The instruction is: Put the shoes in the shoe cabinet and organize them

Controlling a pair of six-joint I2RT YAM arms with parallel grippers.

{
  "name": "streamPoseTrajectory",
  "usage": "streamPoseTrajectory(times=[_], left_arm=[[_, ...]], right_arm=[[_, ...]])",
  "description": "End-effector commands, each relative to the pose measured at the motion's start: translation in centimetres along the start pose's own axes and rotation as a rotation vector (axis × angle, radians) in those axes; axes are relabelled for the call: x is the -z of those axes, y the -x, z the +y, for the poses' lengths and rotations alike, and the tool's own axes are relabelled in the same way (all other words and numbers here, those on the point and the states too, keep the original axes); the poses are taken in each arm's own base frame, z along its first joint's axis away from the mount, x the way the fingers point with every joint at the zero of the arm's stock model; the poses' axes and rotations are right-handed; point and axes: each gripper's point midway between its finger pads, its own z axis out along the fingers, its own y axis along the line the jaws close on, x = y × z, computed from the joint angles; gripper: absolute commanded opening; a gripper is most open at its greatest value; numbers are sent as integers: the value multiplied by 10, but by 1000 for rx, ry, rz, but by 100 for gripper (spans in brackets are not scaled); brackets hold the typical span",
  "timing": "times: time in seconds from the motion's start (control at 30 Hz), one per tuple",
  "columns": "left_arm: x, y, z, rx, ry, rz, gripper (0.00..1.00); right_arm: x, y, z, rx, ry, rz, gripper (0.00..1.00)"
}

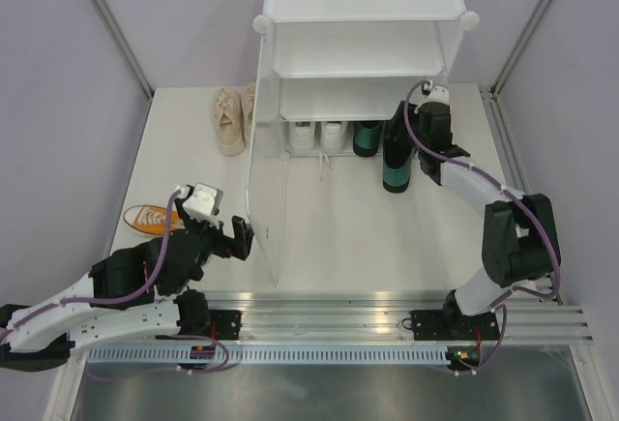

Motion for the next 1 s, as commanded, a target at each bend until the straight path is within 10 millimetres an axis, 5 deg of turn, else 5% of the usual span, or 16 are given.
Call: streamPoseTrajectory(times=[0.0,0.17,0.33,0.6,0.73,0.97], left_arm=[[-1,3,1,-19,3,-11,100],[-1,3,0,-17,-2,-11,100],[-1,3,0,-17,-3,-10,100],[-1,3,0,-14,-5,-11,100],[0,4,1,-13,-1,-13,100],[0,4,3,-12,9,-17,100]], right_arm=[[33,50,17,-21,58,-124,67],[64,39,14,-39,58,-97,66],[101,-8,1,-88,70,-48,65],[142,-71,-9,-138,120,-13,40],[136,-107,-22,-150,87,61,40],[99,-126,-20,-189,96,108,40]])
